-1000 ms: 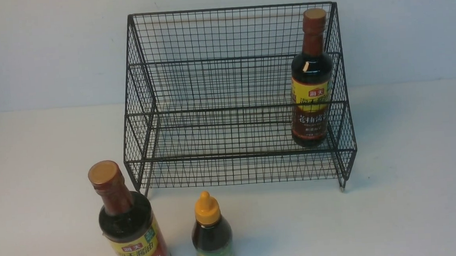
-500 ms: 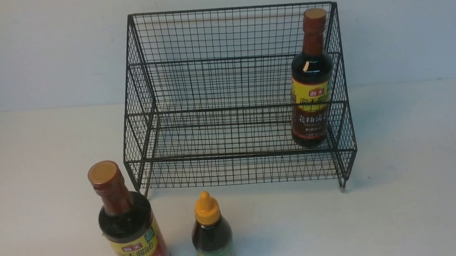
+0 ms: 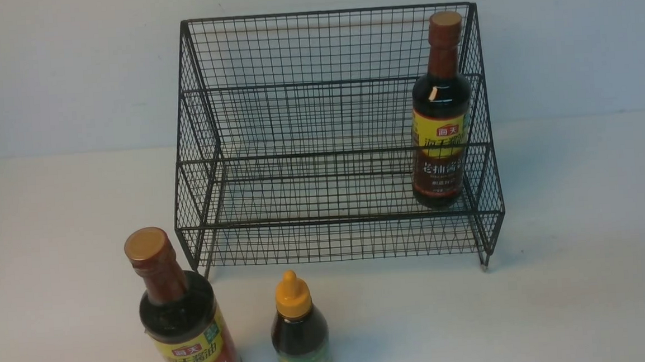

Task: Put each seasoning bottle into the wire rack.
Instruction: Use the left arm to grab the condiment bottle closest to it

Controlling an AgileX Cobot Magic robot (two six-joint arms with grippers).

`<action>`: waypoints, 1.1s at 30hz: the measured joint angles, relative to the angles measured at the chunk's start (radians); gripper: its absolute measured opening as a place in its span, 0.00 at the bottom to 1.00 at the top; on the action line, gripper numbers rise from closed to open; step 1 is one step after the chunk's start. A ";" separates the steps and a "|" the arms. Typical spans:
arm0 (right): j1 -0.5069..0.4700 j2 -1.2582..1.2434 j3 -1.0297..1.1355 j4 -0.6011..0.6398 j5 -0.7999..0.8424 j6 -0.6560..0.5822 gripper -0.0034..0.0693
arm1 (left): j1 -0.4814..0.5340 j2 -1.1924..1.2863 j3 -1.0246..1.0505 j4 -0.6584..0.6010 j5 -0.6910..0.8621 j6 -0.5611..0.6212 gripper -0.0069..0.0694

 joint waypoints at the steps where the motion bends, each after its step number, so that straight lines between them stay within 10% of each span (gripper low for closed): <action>1: 0.000 0.000 0.000 0.000 0.000 -0.004 0.03 | 0.000 0.000 0.000 0.000 0.000 0.000 0.09; 13: -0.011 -0.091 0.125 -0.323 0.020 -0.011 0.03 | 0.000 0.000 0.000 0.000 0.000 0.000 0.09; 33: -0.140 -0.209 0.181 -0.395 0.170 0.057 0.03 | 0.000 0.000 0.000 0.000 0.000 0.000 0.09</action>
